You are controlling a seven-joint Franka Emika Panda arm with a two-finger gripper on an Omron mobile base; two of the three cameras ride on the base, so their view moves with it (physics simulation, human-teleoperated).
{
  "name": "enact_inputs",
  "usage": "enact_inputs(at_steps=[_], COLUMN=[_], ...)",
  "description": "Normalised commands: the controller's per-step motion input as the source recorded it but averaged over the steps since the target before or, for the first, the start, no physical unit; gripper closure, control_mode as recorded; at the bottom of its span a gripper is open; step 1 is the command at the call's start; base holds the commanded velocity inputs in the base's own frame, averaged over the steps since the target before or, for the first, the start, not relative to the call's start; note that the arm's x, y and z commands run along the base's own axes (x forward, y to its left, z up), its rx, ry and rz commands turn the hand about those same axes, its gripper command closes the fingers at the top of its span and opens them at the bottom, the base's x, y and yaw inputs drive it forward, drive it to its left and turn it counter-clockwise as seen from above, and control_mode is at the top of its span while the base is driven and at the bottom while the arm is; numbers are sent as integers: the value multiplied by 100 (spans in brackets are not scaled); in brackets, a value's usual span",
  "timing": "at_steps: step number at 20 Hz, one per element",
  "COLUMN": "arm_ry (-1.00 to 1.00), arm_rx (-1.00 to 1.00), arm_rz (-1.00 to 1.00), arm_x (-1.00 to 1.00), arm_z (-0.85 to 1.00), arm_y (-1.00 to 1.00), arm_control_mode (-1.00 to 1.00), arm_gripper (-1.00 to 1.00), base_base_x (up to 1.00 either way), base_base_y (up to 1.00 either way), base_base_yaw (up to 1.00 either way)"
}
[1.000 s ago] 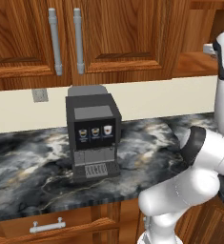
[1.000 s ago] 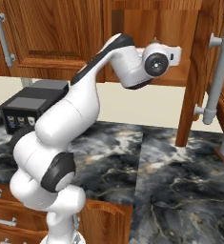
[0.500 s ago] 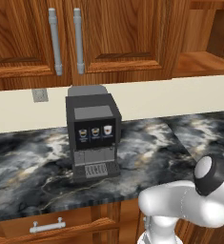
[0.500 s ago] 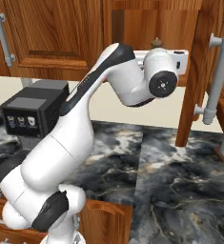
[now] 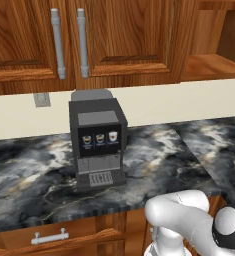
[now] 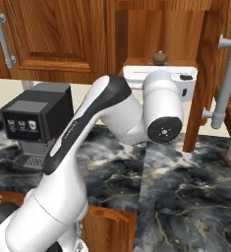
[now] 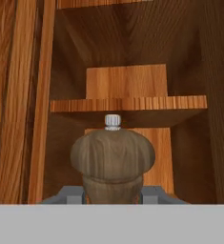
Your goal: Retrieve the shaker from the cabinet and place it next the steak on a plate on the dining table.
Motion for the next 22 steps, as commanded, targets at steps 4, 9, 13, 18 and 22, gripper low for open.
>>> enact_inputs(at_steps=[4,9,13,18,22], arm_ry=[-7,-4,-6,-5,0], arm_rx=[0,0,0,3,1], arm_rz=[-1,-9,-10,-6,0], arm_x=[-100,-100,-100,-98,-88], arm_z=[0,0,6,0,0], arm_y=[18,35,37,61,81], arm_control_mode=[-100,-100,-100,-100,-100], arm_gripper=[100,100,100,100,100], base_base_x=[0,0,0,0,0], base_base_y=[0,0,0,0,0], base_base_yaw=[0,0,0,0,0])
